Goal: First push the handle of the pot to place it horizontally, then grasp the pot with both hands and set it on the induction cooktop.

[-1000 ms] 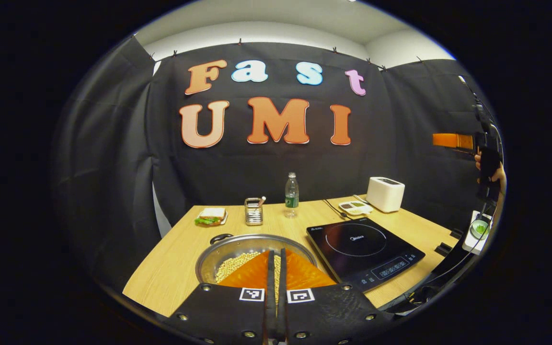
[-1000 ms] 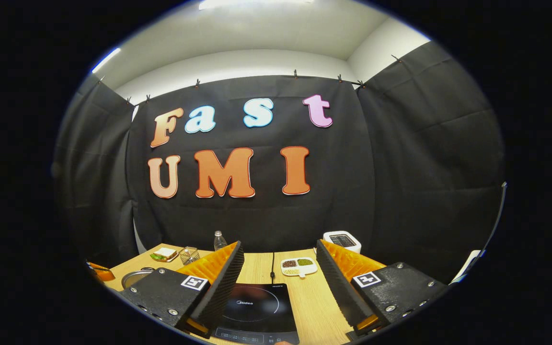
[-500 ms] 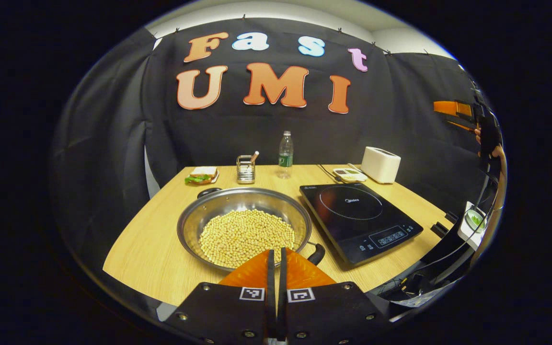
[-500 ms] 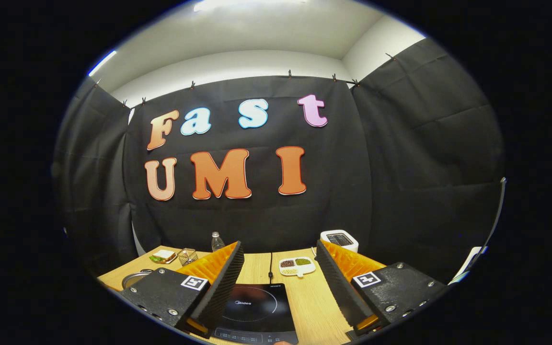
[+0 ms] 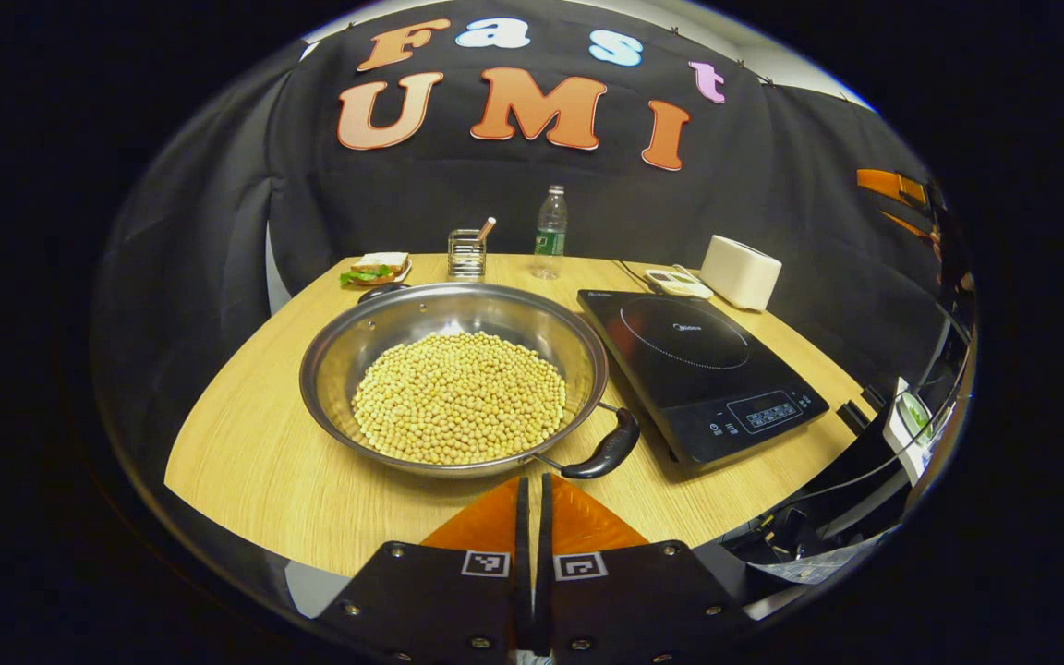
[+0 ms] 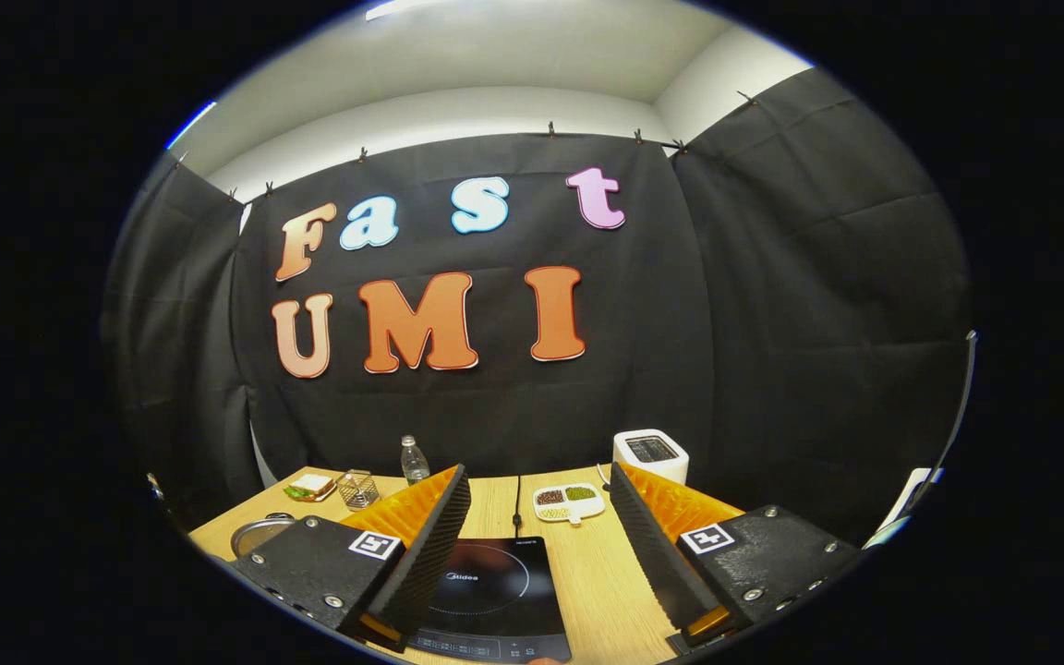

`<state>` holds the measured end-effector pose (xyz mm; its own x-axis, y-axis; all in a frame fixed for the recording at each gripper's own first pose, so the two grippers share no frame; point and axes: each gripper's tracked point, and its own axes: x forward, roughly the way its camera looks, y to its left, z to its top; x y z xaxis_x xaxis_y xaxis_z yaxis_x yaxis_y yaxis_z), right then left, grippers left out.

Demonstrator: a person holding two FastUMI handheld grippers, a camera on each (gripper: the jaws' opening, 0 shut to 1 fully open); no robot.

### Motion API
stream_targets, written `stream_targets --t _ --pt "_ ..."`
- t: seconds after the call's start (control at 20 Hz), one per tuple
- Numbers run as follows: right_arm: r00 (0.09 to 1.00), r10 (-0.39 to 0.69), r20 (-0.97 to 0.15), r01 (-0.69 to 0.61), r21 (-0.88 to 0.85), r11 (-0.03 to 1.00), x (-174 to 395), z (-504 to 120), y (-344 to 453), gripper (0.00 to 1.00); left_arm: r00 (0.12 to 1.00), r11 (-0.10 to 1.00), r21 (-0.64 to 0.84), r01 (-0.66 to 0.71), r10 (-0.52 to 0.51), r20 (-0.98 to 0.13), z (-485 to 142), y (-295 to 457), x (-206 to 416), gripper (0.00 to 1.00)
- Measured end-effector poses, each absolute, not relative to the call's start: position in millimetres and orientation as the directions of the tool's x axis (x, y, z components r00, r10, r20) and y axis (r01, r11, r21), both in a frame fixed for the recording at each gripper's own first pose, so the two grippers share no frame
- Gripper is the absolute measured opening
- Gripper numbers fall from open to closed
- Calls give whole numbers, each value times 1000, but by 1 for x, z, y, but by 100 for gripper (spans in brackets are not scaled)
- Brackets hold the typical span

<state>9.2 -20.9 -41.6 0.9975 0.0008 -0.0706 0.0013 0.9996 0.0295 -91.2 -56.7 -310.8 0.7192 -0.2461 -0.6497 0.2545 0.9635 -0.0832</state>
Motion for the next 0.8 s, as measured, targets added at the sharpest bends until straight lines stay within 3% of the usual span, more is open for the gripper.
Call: stream_targets --t 0.15,0.2,0.8 --pt "997 -8 -81 11 37 999 13 -47 -26 90 706 963 -77 258 -242 -666 -320 -59 -87 2" --pt "996 -8 -84 11 40 999 14 -49 -26 95 702 963 -77 258 -242 -670 -322 -61 -86 2" --pt "993 -17 -113 22 44 999 26 -63 -38 95 678 958 -39 284 -230 -699 -332 -75 -72 2"
